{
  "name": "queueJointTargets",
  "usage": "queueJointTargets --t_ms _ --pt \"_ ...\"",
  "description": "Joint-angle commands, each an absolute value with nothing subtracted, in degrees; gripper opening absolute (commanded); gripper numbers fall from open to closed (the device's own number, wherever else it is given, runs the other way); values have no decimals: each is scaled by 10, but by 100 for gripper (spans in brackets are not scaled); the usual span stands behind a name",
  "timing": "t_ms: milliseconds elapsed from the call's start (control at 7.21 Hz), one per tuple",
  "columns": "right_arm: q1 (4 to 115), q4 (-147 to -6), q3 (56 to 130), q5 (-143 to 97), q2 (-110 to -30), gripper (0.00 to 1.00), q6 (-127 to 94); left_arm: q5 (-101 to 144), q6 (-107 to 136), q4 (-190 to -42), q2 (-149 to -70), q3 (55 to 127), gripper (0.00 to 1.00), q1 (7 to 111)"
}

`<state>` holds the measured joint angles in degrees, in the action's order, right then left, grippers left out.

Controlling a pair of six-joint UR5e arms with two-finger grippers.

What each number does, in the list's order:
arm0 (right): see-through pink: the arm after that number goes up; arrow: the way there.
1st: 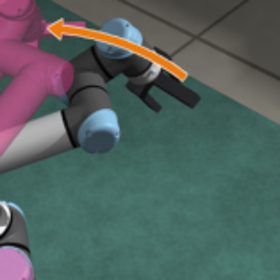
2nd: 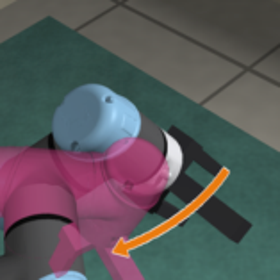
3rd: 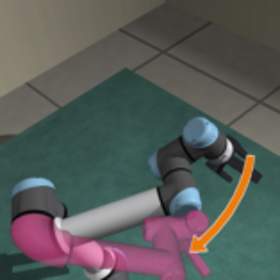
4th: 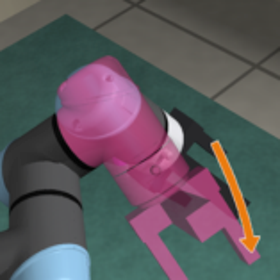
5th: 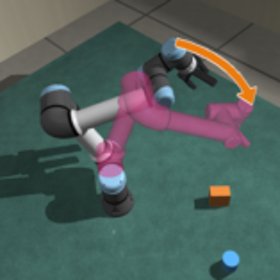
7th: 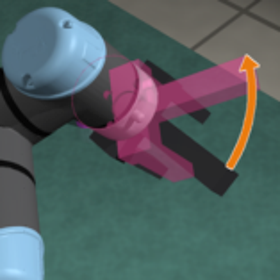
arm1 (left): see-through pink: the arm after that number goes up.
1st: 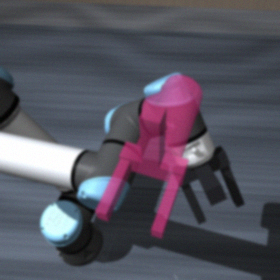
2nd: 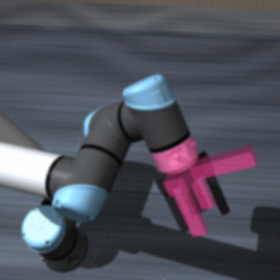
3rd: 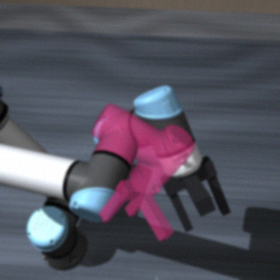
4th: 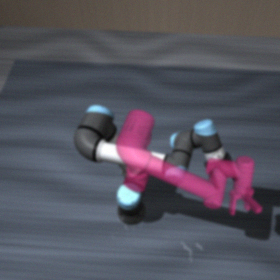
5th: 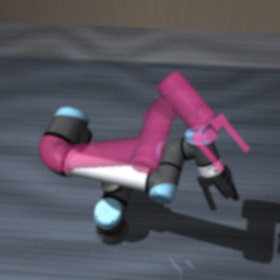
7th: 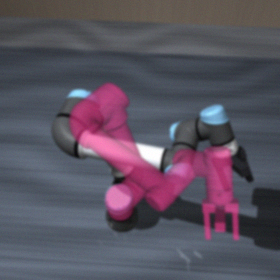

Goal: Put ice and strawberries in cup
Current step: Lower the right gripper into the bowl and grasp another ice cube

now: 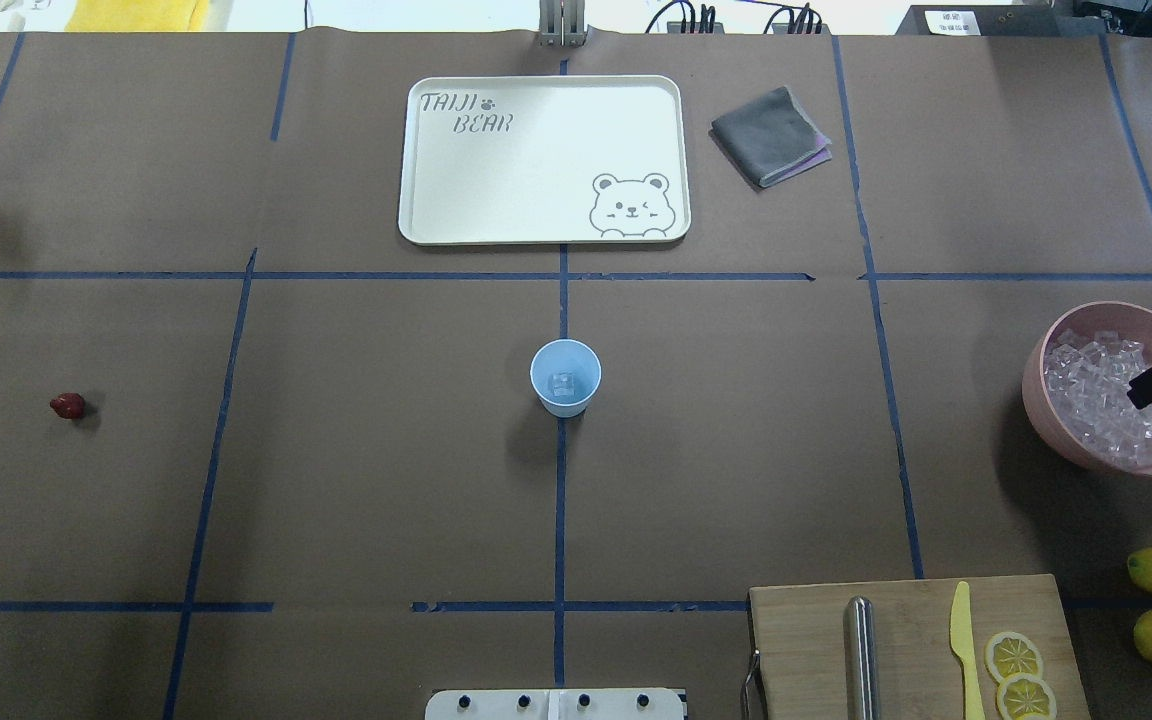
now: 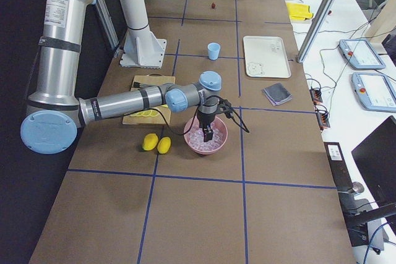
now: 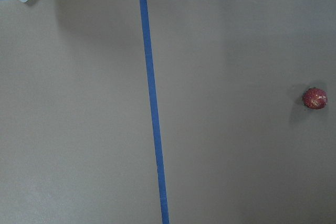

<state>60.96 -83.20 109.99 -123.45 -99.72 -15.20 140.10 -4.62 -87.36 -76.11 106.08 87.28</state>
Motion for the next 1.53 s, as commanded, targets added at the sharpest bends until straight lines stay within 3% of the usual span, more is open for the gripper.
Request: queueJointTargets --t_ms 0,139,555,833,1388 --pt "598 -831 1087 -1235 -997 82 -152 1401 -47 -874 -760 1061 100 873" --pt "594 -832 1086 -1235 -997 80 -153 1401 -47 -874 -761 1060 100 873" --pt "587 -832 1079 -1235 -997 58 -154 1402 -47 -875 -760 1061 100 873" --pt "586 -832 1079 -1235 -998 57 -154 1402 -47 -875 -760 1061 100 873" --pt "584 -832 1079 -1235 -998 4 -153 1402 -48 -875 -760 1061 100 873"
